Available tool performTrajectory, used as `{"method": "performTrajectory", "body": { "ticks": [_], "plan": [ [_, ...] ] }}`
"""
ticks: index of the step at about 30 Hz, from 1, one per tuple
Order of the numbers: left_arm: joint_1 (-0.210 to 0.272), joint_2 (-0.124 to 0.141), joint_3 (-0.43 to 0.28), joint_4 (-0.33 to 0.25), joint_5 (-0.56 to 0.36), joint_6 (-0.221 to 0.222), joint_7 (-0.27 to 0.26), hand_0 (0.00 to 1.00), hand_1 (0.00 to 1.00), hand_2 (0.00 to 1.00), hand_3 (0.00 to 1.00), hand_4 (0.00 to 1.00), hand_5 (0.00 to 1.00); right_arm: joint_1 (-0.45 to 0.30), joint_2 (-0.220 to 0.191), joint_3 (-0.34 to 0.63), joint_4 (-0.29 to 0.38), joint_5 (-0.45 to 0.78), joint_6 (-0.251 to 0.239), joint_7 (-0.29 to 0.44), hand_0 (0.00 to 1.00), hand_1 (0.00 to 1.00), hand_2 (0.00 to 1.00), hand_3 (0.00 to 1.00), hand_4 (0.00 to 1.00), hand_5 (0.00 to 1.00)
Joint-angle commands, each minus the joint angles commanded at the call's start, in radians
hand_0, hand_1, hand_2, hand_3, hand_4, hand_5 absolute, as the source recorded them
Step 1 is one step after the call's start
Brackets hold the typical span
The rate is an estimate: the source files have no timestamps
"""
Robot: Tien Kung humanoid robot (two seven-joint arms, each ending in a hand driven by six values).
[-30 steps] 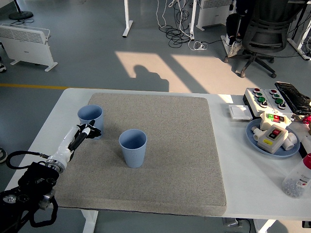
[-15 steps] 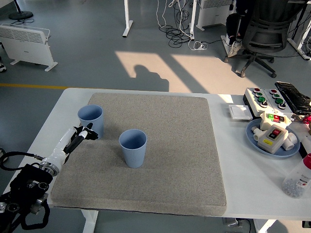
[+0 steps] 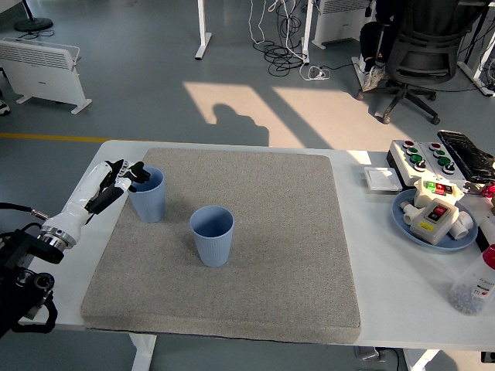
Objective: Push cup pick cup insert cup
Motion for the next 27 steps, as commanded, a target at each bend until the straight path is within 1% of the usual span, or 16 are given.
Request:
{"method": "performTrajectory", "body": {
  "ticks": [1,3,6,7,9,10,12,13,16,17,18,19,22,24,25,27],
  "plan": [
    [-0.003,0.002,0.0,-0.012,0.015,0.0,0.002,0.735,0.749,0.772,0.659,0.936,0.61,0.0,0.0,0.001,0.0,-0.001,0.0,0.0,0.708,0.635,0.649,0.586,0.123,0.409],
    [-0.036,0.012,0.012,-0.054,0.1,-0.059,0.049,0.735,0.749,0.772,0.659,0.936,0.61,-0.001,0.0,0.004,0.001,-0.004,0.0,-0.003,0.708,0.635,0.649,0.586,0.123,0.409],
    [-0.078,0.018,0.044,-0.073,0.201,-0.147,0.095,0.735,0.749,0.772,0.659,0.936,0.61,-0.003,0.0,0.006,0.001,-0.007,0.001,-0.004,0.708,0.635,0.649,0.586,0.123,0.409],
    [-0.102,0.02,0.068,-0.075,0.232,-0.185,0.114,0.962,0.913,0.968,0.844,0.963,0.569,-0.003,0.0,0.007,0.001,-0.01,0.002,-0.005,0.708,0.635,0.649,0.586,0.123,0.409],
    [-0.134,0.021,0.105,-0.075,0.269,-0.242,0.134,0.962,0.913,0.968,0.844,0.963,0.569,-0.004,-0.001,0.008,0.001,-0.011,0.002,-0.006,0.708,0.635,0.649,0.586,0.123,0.409],
    [-0.151,0.02,0.126,-0.074,0.284,-0.262,0.14,0.962,0.913,0.968,0.844,0.963,0.569,-0.005,-0.001,0.008,0.001,-0.011,0.002,-0.006,0.708,0.635,0.649,0.586,0.123,0.409],
    [-0.185,0.018,0.173,-0.066,0.314,-0.289,0.15,0.962,0.913,0.968,0.844,0.963,0.569,-0.006,-0.001,0.008,0.001,-0.01,0.003,-0.006,0.708,0.635,0.649,0.586,0.123,0.409],
    [-0.193,0.017,0.186,-0.064,0.32,-0.293,0.152,0.998,0.952,0.998,0.935,0.971,0.543,-0.006,-0.002,0.008,0.001,-0.01,0.003,-0.006,0.708,0.635,0.649,0.587,0.124,0.408],
    [-0.233,0.008,0.242,-0.044,0.372,-0.292,0.161,0.998,0.952,0.998,0.935,0.971,0.543,-0.007,-0.003,0.005,0.001,-0.007,0.003,-0.006,0.708,0.635,0.649,0.587,0.124,0.408],
    [-0.239,0.006,0.252,-0.041,0.38,-0.292,0.162,0.998,0.952,0.998,0.935,0.971,0.543,-0.007,-0.003,0.005,0.001,-0.007,0.003,-0.006,0.708,0.635,0.649,0.587,0.124,0.408],
    [-0.253,0.001,0.267,-0.034,0.399,-0.303,0.167,0.998,0.961,0.998,0.973,0.97,0.481,-0.007,-0.004,0.002,0.001,-0.003,0.002,-0.004,0.708,0.634,0.649,0.587,0.124,0.408],
    [-0.267,-0.003,0.284,-0.026,0.409,-0.318,0.171,0.998,0.961,0.998,0.973,0.97,0.481,-0.008,-0.004,0.003,0.001,-0.002,0.002,-0.005,0.708,0.634,0.649,0.587,0.124,0.408],
    [-0.292,-0.008,0.313,-0.016,0.429,-0.346,0.178,0.998,0.961,0.998,0.973,0.97,0.481,-0.009,-0.004,0.003,0.001,-0.004,0.003,-0.004,0.708,0.634,0.649,0.587,0.124,0.408],
    [-0.313,-0.017,0.343,-0.005,0.444,-0.375,0.182,0.998,0.961,0.998,0.973,0.97,0.481,-0.01,-0.004,0.005,0.001,-0.01,0.004,-0.006,0.708,0.634,0.649,0.587,0.124,0.408],
    [-0.32,-0.02,0.355,-0.001,0.451,-0.385,0.184,0.989,0.947,0.998,0.982,0.954,0.393,-0.01,-0.004,0.006,0.001,-0.012,0.004,-0.006,0.707,0.635,0.647,0.587,0.124,0.408],
    [-0.328,-0.026,0.376,0.008,0.459,-0.39,0.185,0.989,0.947,0.998,0.982,0.954,0.393,-0.011,-0.005,0.008,0.002,-0.015,0.004,-0.007,0.707,0.635,0.647,0.587,0.124,0.408]
  ]
}}
